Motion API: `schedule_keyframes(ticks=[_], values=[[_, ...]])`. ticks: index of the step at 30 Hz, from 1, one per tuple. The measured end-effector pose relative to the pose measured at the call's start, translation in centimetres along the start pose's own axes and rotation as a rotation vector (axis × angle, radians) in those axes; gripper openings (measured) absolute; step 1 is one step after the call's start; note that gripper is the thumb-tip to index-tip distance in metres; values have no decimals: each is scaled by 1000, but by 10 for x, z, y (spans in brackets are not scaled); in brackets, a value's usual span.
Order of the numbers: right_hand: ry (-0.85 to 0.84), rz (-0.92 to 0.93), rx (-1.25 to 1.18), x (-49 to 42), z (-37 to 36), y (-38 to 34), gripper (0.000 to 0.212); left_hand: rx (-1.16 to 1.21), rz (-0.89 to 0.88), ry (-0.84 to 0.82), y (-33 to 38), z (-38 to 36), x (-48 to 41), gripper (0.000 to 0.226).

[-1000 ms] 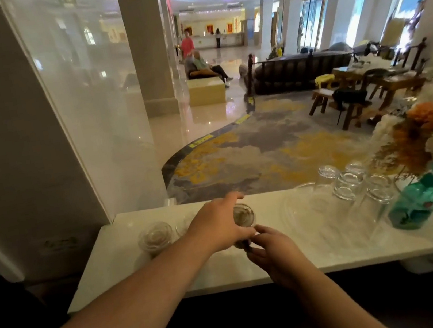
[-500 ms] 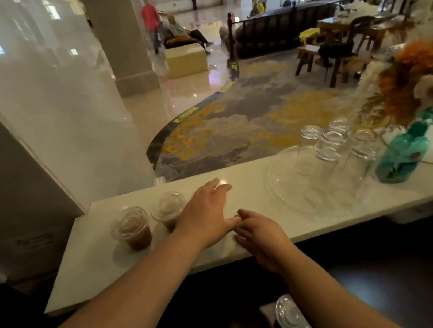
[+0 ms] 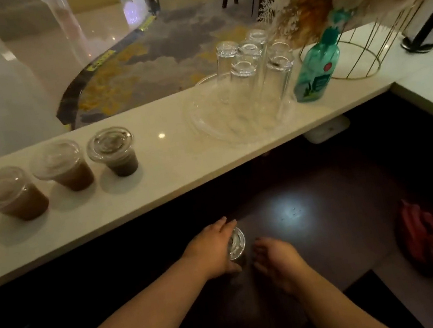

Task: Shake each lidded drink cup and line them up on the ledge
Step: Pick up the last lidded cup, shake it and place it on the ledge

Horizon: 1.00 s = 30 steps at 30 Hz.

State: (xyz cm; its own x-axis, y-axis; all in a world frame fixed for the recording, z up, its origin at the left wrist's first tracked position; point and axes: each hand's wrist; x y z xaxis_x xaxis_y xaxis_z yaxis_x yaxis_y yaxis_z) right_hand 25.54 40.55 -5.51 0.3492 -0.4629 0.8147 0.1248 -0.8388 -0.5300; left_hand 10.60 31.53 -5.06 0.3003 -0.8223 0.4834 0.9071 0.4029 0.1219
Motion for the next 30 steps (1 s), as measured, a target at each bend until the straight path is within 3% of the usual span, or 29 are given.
schedule_keyframes(ticks=[6,12,16,22,26,30], values=[[-208,-134,-38,-7,-20,37,28,70,162,89,-15,-24,19,101],[-323,-222,223,6,-77,82,33,272,387,46,-75,-61,99,108],[-397,-212,390,18,-120,113,31,537,555,124,-112,-87,143,106],[-423,-51,575,21,-146,126,27,811,822,239,-138,-100,159,28],[-374,95,952,27,-143,140,17,1052,818,154,-144,-115,165,25],[-356,243,1016,20,-157,144,23,1147,747,5,-139,-126,181,23]])
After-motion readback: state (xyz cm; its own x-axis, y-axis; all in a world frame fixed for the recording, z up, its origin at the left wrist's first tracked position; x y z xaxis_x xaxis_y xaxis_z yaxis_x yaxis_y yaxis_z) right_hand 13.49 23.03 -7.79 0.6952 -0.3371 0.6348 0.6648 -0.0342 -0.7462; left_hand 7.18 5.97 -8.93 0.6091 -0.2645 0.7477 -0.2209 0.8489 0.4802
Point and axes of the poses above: each hand's wrist, its own x-axis away from the middle knuckle, its own z-axis out of the back of the hand, y = z × x, and after that the axes turned 13 degrees about -x, right-handed
